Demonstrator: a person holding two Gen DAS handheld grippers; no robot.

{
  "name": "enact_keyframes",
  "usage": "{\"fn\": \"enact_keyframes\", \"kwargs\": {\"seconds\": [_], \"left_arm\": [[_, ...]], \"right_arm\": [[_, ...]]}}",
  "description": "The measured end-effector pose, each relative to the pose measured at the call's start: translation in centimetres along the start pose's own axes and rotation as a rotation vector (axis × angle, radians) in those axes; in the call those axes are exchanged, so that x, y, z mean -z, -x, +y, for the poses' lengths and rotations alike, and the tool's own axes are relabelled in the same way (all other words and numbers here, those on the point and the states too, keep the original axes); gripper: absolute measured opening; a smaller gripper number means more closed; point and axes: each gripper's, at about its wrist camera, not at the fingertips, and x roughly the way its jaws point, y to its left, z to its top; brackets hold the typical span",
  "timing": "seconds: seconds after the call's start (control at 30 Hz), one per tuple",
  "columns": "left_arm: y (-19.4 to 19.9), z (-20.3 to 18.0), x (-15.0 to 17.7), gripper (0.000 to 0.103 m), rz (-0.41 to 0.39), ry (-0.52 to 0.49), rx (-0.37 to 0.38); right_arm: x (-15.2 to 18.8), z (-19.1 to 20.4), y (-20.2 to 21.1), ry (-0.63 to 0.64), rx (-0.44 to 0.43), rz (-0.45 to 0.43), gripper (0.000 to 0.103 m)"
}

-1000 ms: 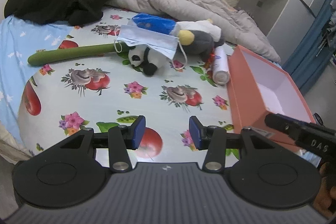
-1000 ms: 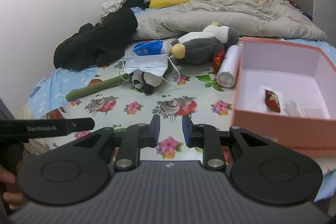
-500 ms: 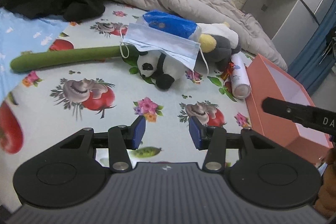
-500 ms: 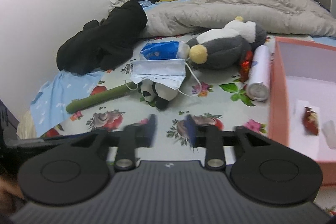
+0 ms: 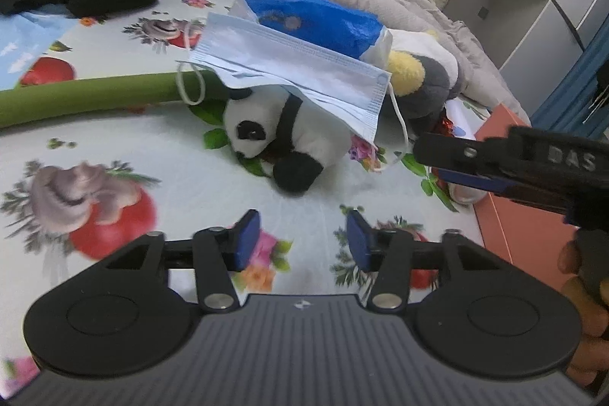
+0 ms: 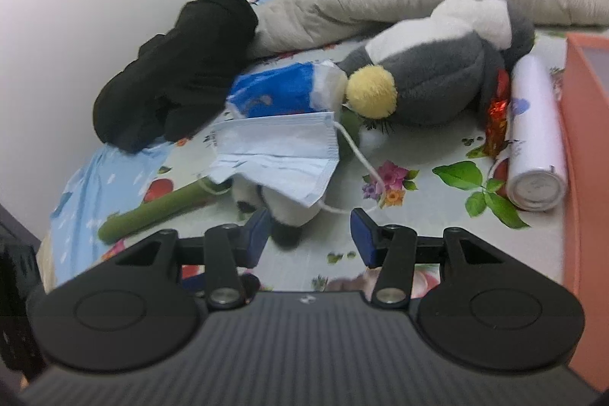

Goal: Organize soft objects
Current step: 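Close the right gripper on the white face mask while the left reaches the panda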

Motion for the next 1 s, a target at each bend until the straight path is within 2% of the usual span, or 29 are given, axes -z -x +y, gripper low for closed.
{"fn": "enact_keyframes", "kwargs": {"seconds": [0.2,0.3,0.37,0.47,0.5,0.6,0.63,0.73,1.0], "left_arm": [[-3.0,-0.5,-1.0,0.062,-0.040,-0.034,-0.030],[-4.2,-0.6,-1.6,0.062,-0.059,-0.057,-0.029],[-4.9,-0.6,-1.9,0.062,-0.057,-0.064,-0.030],[-5.6,-0.5,-2.0,0.062,-0.052,-0.066,-0.022],[-5.7,-0.4,-2.0,0.058,-0.050,-0.066,-0.022],[-6.0,-0.1,-2.0,0.041,-0.049,-0.062,-0.041],[-5.9,0.1,-1.9,0.036,-0.049,-0.057,-0.036],[-5.1,0.6,-1.8,0.032,-0.051,-0.032,-0.010],[-0.9,1.1,0.1,0.029,-0.048,0.003,0.018]], "right_arm": [[-1.6,-1.9,-4.2,-0.052,-0.026,0.041,0.049],[-2.0,-2.6,-5.9,-0.082,-0.043,0.056,0.044],[-2.2,-2.9,-6.9,-0.103,-0.062,0.067,0.037],[-2.4,-3.3,-8.4,-0.148,-0.104,0.089,0.035],[-2.4,-3.4,-8.8,-0.162,-0.119,0.096,0.032],[-2.5,-3.4,-9.4,-0.190,-0.158,0.104,0.018],[-2.6,-3.3,-9.5,-0.194,-0.161,0.103,0.010],[-2.7,-2.9,-9.1,-0.179,-0.149,0.095,0.006],[-1.7,-1.9,-6.5,-0.148,-0.121,0.075,0.004]]}}
